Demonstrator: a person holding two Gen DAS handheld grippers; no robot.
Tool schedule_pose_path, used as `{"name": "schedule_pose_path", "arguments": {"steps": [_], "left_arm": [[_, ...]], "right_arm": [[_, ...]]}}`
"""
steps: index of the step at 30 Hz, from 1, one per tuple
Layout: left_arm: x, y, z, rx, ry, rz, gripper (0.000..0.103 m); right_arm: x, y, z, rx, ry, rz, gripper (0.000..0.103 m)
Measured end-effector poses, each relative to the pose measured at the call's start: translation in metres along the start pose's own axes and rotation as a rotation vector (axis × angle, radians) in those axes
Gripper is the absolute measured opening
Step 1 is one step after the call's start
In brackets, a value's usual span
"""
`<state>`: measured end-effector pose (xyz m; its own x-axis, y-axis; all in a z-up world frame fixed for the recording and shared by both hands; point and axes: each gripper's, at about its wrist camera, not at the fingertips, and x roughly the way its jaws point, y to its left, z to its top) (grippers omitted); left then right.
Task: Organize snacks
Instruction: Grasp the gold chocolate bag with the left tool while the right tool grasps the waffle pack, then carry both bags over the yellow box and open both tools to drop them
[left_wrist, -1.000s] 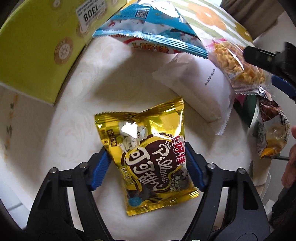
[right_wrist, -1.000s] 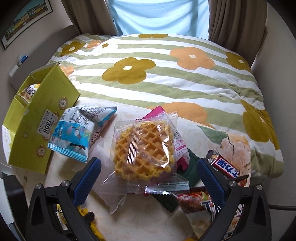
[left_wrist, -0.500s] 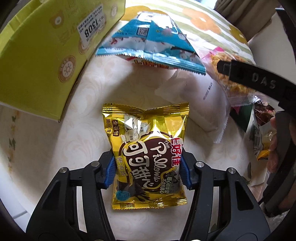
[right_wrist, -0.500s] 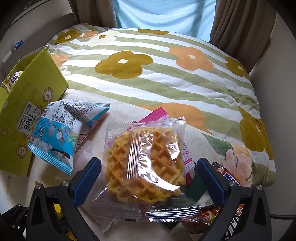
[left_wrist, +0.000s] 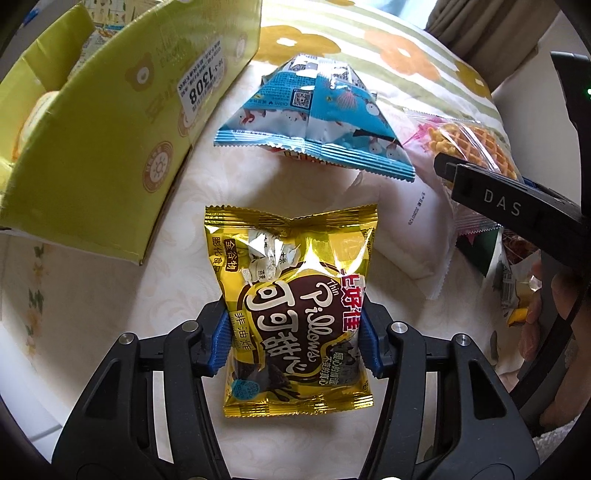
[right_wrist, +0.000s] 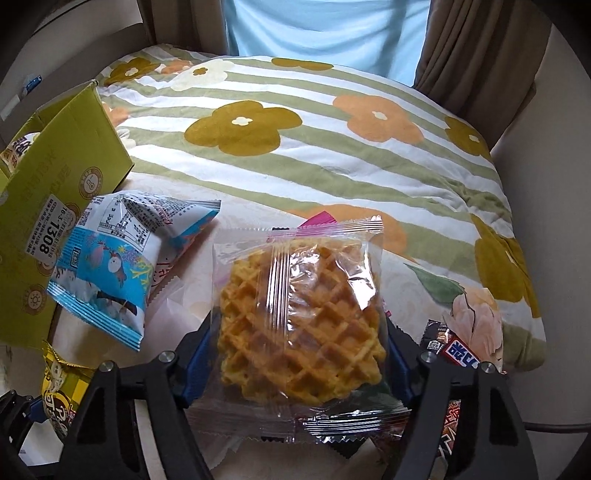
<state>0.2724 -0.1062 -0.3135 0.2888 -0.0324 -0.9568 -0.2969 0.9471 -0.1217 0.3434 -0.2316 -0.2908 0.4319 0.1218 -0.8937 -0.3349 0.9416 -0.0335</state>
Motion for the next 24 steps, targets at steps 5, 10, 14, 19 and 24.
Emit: {"name": "schedule_pose_path", "arguments": {"steps": [5,10,14,19,24], "left_arm": [[-0.018,-0.001,-0.003,0.029,-0.032,-0.021,0.052],[-0.052,-0.003,-0.008,0.072,-0.105,-0.048,0.052],[-0.082,-0.004,-0.011,0.093,-0.176,-0.059,0.052],[-0.126,0.005,-0.008,0.094,-0.245,-0.067,0.052],[-0.173,0.023,0.009,0.097,-0.342,-0.091,0.052]], "right_arm": [[-0.026,-0.003,-0.003,0.029,-0.039,0.007,0.072],[-0.064,-0.005,-0.009,0.066,-0.089,0.024,0.072],[-0.1,-0.005,-0.014,0.082,-0.131,0.043,0.072],[-0.145,0.003,-0.015,0.069,-0.191,0.085,0.072],[-0.184,0.018,-0.01,0.07,-0.264,0.113,0.072]]}}
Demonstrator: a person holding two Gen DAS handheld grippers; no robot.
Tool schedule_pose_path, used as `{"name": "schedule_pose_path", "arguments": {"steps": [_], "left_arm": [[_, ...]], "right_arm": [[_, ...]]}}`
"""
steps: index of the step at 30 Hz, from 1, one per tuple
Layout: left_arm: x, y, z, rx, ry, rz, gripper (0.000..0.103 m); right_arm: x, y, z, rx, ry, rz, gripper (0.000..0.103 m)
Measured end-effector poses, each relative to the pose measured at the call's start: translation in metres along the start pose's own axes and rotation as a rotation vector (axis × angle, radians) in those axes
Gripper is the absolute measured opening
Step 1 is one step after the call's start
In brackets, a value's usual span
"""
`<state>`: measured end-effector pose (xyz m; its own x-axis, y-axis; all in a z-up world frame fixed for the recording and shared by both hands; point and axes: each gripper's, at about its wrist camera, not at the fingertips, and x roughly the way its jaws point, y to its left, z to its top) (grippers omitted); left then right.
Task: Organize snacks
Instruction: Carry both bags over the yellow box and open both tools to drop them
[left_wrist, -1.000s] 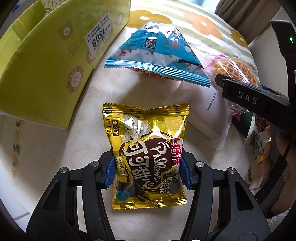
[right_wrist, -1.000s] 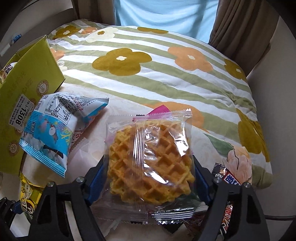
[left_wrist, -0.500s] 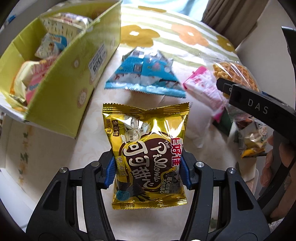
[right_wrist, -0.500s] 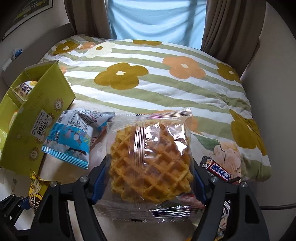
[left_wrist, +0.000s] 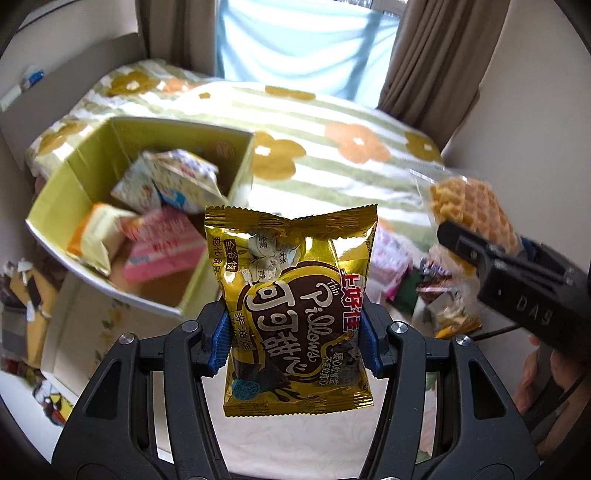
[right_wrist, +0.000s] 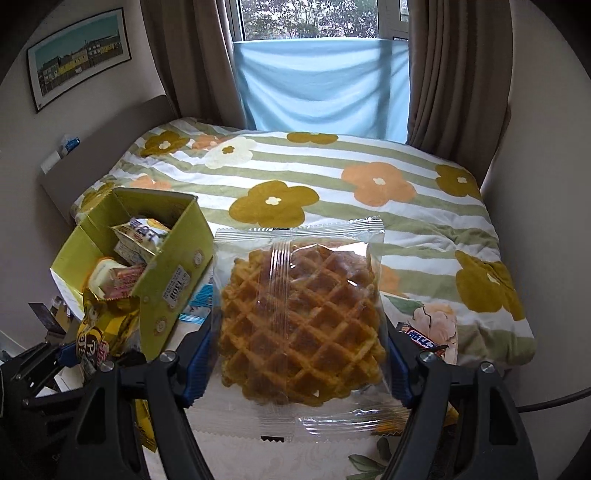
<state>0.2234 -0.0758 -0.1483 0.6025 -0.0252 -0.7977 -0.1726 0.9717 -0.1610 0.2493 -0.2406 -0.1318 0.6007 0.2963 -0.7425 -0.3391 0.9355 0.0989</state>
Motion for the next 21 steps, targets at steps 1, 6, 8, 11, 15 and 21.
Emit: {"name": "schedule_pose_path", "arguments": {"steps": [1,6,8,11,15,21], "left_arm": [[-0.005,0.006,0.006,0.002,-0.015,0.006,0.052],[-0.021,0.048,0.037,-0.002,-0.087,0.017,0.052],[-0.02,0.07,0.048,-0.016,-0.084,-0.003,0.052],[-0.018,0.104,0.066,-0.024,-0.081,-0.014,0.052],[-0.016,0.153,0.094,-0.021,-0.086,-0.013,0.052],[0.011,0.23,0.133,-0.011,-0.028,-0.011,0.052]], "right_arm": [[-0.003,0.004,0.003,-0.003,-0.011,0.001,0.072],[-0.012,0.034,0.015,-0.013,-0.06,0.016,0.072],[-0.01,0.05,0.02,-0.006,-0.071,0.026,0.072],[-0.003,0.081,0.031,-0.002,-0.083,0.026,0.072],[0.014,0.122,0.047,0.005,-0.069,0.059,0.072],[0.05,0.176,0.061,0.022,-0.03,0.058,0.072]]}}
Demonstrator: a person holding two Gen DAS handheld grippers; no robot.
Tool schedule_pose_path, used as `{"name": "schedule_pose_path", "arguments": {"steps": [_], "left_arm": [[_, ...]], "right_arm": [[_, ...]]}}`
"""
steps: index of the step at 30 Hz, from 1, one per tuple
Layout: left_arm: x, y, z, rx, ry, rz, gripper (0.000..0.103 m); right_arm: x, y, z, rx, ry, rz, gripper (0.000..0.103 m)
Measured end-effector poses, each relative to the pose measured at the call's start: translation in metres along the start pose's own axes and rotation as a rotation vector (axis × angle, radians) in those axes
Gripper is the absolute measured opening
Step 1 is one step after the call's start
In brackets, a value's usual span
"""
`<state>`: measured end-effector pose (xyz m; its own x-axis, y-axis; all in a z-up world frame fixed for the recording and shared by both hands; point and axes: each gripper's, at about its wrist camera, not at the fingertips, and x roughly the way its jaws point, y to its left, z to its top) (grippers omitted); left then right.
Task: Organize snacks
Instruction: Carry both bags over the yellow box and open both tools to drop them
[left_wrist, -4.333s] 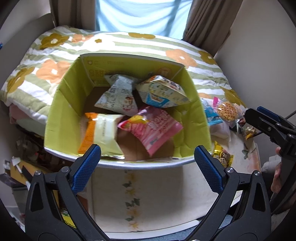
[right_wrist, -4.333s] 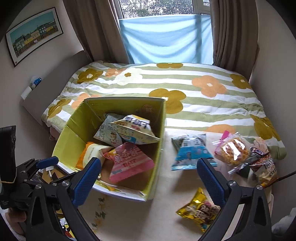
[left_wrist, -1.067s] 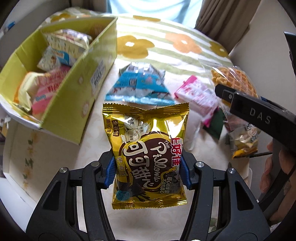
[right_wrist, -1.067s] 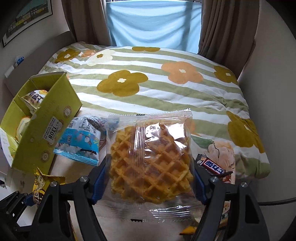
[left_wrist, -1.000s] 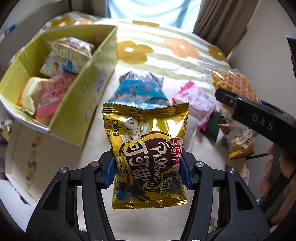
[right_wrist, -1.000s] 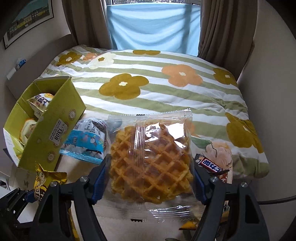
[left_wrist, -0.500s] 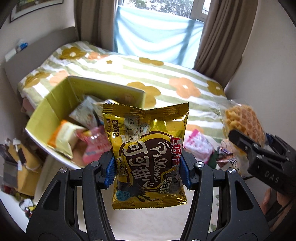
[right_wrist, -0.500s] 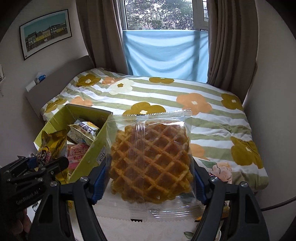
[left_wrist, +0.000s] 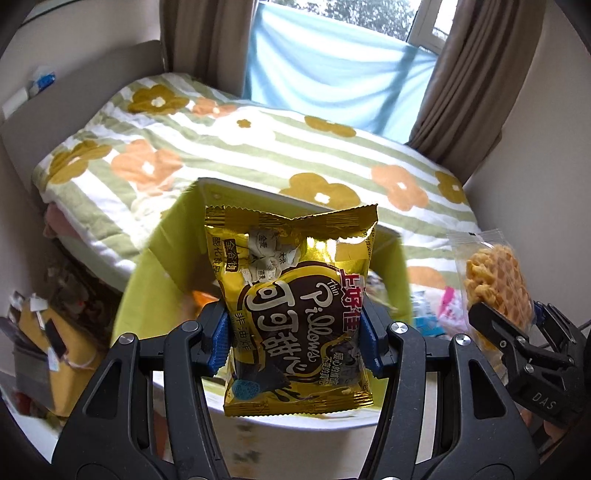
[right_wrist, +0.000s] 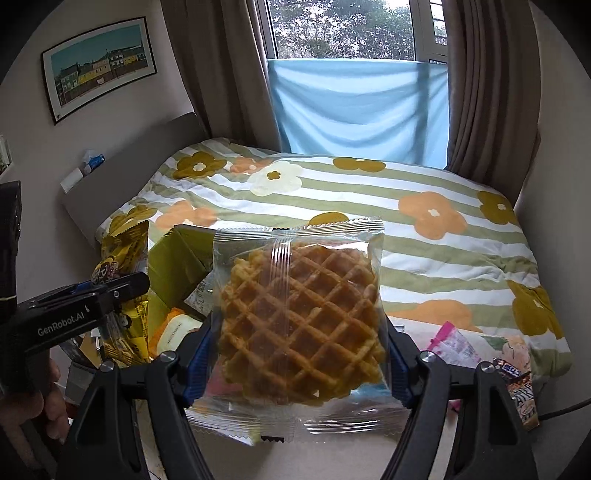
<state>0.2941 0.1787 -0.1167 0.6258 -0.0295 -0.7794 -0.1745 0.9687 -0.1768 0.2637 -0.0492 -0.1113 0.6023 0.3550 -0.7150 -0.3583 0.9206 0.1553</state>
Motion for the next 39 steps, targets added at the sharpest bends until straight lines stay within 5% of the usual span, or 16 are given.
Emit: {"name": "schedule_pose_path", "arguments": {"steps": [6,14,16,18,36,39], "left_arm": [[0.035,0.057,0.017,0.024,0.077,-0.005,0.052],[0.072,0.083,0.029,0.096,0.127,-0.027,0.053],[0.073,0.084,0.033,0.107,0.113,-0.039,0.063],[0.074,0.084,0.038,0.123,0.094,-0.02,0.102],[0.063,0.098,0.023,0.067,0.104,-0.039,0.103],[0.063,0.096,0.023,0.067,0.106,-0.043,0.103]], "right_arm": [[0.038,0.039,0.0,0.043,0.063,-0.005,0.072],[0.07,0.074,-0.012,0.056,0.13,-0.019,0.072],[0.075,0.078,-0.015,0.051,0.148,-0.018,0.072],[0.078,0.083,-0.017,0.038,0.162,-0.011,0.072],[0.111,0.106,-0.033,-0.051,0.206,0.076,0.074],[0.113,0.105,-0.036,-0.05,0.187,0.053,0.103]]}}
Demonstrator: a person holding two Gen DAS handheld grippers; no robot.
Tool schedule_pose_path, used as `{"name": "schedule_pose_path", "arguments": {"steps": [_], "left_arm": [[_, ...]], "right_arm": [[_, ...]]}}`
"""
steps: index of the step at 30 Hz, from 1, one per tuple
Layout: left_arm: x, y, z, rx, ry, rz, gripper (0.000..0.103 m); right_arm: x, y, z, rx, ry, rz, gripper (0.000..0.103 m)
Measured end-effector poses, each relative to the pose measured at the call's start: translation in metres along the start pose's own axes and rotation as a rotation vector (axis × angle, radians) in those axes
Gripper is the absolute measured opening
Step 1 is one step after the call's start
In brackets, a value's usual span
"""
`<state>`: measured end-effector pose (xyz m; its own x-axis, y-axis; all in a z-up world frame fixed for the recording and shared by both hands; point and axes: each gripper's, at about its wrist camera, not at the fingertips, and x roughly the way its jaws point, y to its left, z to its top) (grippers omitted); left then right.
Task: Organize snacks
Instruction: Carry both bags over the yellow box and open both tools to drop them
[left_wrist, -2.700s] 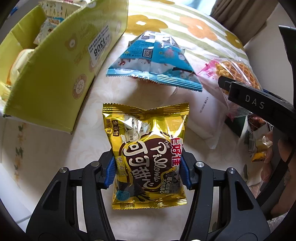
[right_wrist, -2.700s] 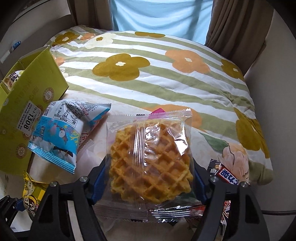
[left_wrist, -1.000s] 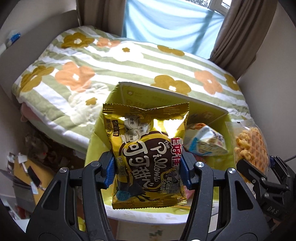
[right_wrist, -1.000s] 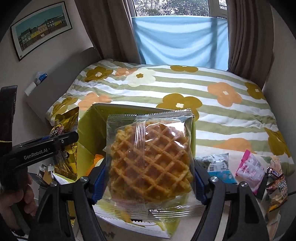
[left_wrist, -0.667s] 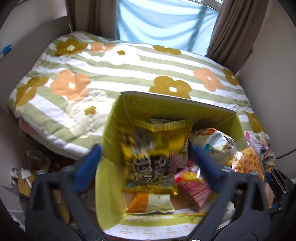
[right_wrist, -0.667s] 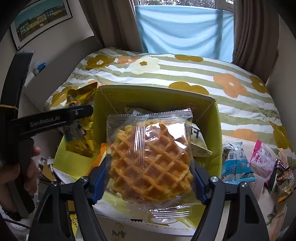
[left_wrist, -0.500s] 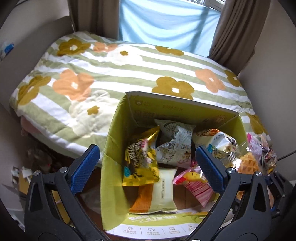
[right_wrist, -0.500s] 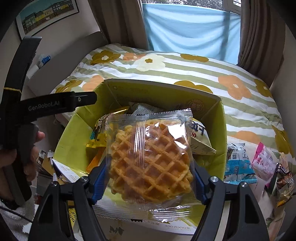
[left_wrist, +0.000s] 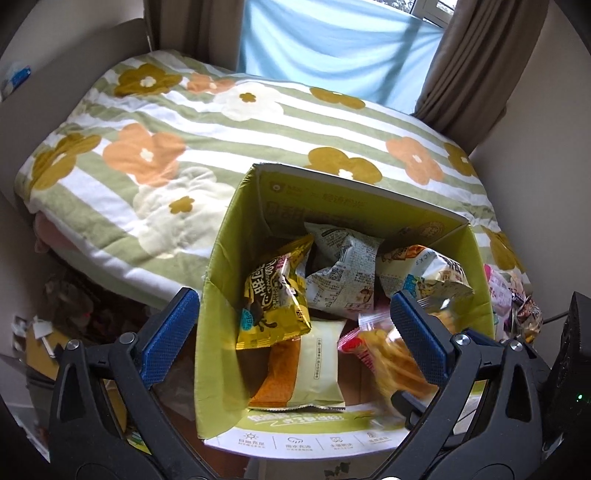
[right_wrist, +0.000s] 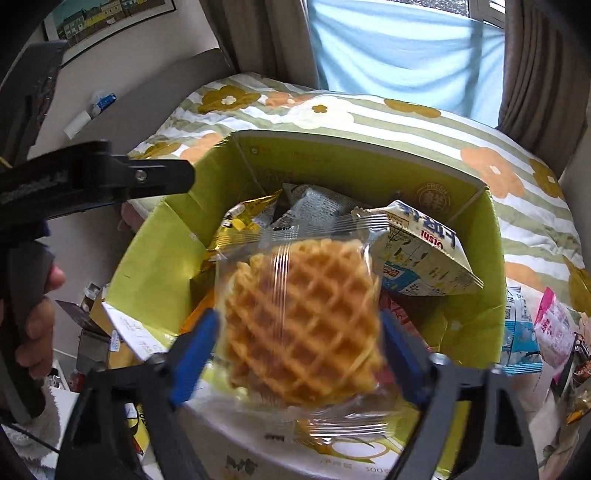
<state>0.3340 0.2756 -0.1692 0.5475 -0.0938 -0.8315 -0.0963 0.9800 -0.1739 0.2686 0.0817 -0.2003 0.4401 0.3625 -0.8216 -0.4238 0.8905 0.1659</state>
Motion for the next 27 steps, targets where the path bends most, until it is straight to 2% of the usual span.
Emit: {"name": "schedule_pose_path", "arguments": {"steps": [3,10,14,20,27], "left_arm": [[-0.001,-0.002,-0.003,0.009,-0.003,0.004,0.103],[-0.003,-0.007,-0.008,0.041,-0.003,0.008,0.103],[-0.003,-0.012,-0.01,0.053,-0.004,-0.014,0.103],[-0.004,-0.026,-0.012,0.091,0.009,-0.06,0.103],[-0.009,-0.055,-0.017,0.139,0.006,-0.076,0.102]], "right_arm": [[-0.007,0.0,-0.002,-0.013,-0.048,0.0,0.103],[-0.015,0.005,-0.005,-0.042,-0.033,-0.036,0.103],[-0.021,0.006,-0.008,-0.043,-0.037,-0.062,0.103],[-0.04,-0.005,-0.014,0.015,-0.069,-0.099,0.103],[-0.069,-0.021,-0.025,0.063,-0.126,-0.15,0.103]]}}
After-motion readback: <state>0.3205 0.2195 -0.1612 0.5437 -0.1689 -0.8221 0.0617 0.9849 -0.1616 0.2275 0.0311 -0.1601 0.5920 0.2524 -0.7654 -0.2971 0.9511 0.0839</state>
